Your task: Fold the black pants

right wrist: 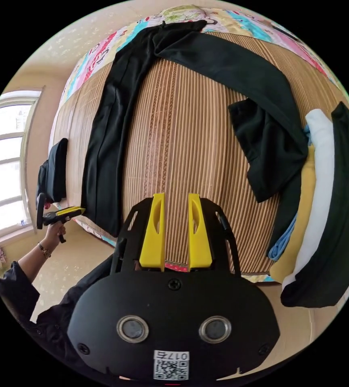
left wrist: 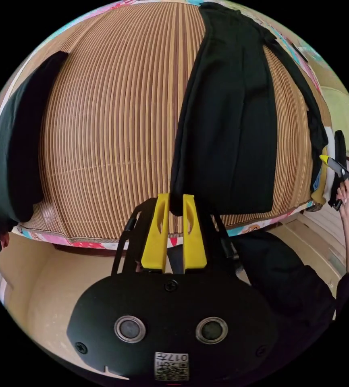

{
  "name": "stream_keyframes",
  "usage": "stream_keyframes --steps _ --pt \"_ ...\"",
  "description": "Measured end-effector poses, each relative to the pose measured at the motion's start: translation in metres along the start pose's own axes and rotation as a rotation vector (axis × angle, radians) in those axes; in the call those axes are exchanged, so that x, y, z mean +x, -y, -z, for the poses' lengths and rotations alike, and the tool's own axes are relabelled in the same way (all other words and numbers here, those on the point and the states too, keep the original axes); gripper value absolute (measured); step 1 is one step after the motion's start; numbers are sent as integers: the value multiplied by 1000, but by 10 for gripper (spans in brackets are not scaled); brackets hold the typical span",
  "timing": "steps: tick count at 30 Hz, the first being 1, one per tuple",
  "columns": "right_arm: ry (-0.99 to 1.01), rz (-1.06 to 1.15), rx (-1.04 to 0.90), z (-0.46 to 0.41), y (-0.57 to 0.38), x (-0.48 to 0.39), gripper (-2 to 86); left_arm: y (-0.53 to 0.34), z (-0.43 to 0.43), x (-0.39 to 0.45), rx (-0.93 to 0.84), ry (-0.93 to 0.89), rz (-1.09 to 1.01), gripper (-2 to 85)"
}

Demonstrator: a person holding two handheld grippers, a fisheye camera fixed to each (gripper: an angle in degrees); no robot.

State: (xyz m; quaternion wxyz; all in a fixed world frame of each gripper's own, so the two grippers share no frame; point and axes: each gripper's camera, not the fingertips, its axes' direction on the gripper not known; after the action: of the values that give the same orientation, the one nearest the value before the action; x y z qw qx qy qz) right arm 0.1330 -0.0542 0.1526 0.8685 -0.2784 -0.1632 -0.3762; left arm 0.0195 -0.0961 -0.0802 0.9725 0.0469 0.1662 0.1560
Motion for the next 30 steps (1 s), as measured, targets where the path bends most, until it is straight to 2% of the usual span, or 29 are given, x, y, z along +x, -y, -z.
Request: stream_keyframes --steps 2,6,9,11,12,15,17,19,20,22,24,26,28,30 --pt "-137 -23 58 18 16 19 100 -24 0 1 1 11 -32 43" --pt "-241 -76 51 20 44 56 113 -69 -4 -14 38 33 22 42" --pt "-339 -171 -132 -21 60 94 108 -94 -6 -43 41 -61 178 45" --pt "-291 -187 -90 -11 53 102 83 -116 -9 -66 11 -64 361 21" --pt "-256 -186 -86 -7 50 102 71 -121 -9 -70 15 -72 389 17" --pt "159 -92 -64 35 20 100 39 -144 2 -80 112 -187 420 2" --pt "733 49 90 104 -35 101 32 -150 14 -79 171 -234 417 -1" --pt "958 164 195 148 -87 104 28 -147 23 -75 202 -268 399 0" --pt "999 216 204 164 -121 107 27 -142 28 -69 230 -304 381 2" --pt "961 274 133 167 -171 109 25 -132 34 -59 271 -369 340 7" --pt "792 273 -41 140 -212 110 23 -118 34 -44 287 -417 294 20" --pt "568 152 -321 79 -250 128 19 -96 25 -22 271 -446 235 45" --pt "447 79 -479 46 -265 139 18 -82 16 -5 250 -457 204 58" --pt "429 119 -468 48 -267 135 23 -69 10 12 245 -478 167 63"
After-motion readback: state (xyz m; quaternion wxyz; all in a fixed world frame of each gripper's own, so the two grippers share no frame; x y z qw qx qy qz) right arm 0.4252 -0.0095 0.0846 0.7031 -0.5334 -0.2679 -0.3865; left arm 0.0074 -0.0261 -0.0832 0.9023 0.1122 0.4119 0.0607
